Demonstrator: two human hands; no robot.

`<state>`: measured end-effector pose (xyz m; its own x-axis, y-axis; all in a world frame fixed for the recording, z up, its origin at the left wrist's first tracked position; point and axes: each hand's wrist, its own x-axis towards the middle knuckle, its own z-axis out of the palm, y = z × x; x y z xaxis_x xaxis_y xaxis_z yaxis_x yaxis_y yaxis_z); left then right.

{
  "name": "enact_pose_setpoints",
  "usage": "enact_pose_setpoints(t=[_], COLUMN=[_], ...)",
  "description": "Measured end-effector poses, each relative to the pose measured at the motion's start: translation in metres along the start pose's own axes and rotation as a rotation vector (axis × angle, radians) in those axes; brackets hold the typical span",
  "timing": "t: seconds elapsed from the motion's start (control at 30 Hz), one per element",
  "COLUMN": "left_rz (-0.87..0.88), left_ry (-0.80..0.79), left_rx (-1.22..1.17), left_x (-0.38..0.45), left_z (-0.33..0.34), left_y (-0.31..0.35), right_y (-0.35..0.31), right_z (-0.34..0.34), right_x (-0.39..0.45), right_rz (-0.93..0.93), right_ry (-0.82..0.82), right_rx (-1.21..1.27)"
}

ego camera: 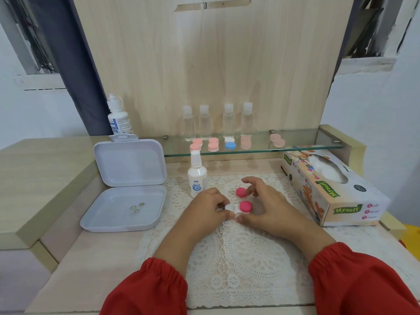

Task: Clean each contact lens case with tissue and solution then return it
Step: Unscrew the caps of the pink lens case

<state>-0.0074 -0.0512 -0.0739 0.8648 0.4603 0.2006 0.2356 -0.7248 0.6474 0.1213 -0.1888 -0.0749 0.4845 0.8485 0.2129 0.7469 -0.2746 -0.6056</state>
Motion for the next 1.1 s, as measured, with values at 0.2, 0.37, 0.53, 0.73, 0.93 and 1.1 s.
enact_pose_setpoints(t=[0.2, 0.37, 0.53, 0.73, 0.93, 1.1], left_rz=[-0.003, 0.0, -0.01, -0.008, -0.009, -0.012], left_ry=[0.002, 0.001, -0.009, -0.002, -0.01, -0.011], left_rx=[-0.011, 0.011, 0.005, 0.008, 0.011, 0.016], left_x=[-0.0006, -0.0009, -0.0011, -0.0009, -0.0004, -0.0003], left_z=[-0.0004, -0.001, -0.0012, -0.0009, -0.0014, -0.0014], left_y=[0.0002, 0.0009, 0.0008, 0.0007, 0.0007, 0.0008], right_y=[0.0037, -0.0002, 0.0062, 0.0037, 0.0028, 0.005], right_z=[0.001, -0.0008, 0.0014, 0.0001, 0.0004, -0.0001], right_x=[0.0009, 0.0016, 0.0008, 0.0029, 0.002, 0.0021], right_rz=[-0.006, 0.029, -0.016, -0.019, -0.023, 0.028], right_ry=[0.001, -0.022, 0.02, 0.05, 0.016, 0.031], right_rx=[-0.008, 0.044, 0.016, 0.003, 0.028, 0.031])
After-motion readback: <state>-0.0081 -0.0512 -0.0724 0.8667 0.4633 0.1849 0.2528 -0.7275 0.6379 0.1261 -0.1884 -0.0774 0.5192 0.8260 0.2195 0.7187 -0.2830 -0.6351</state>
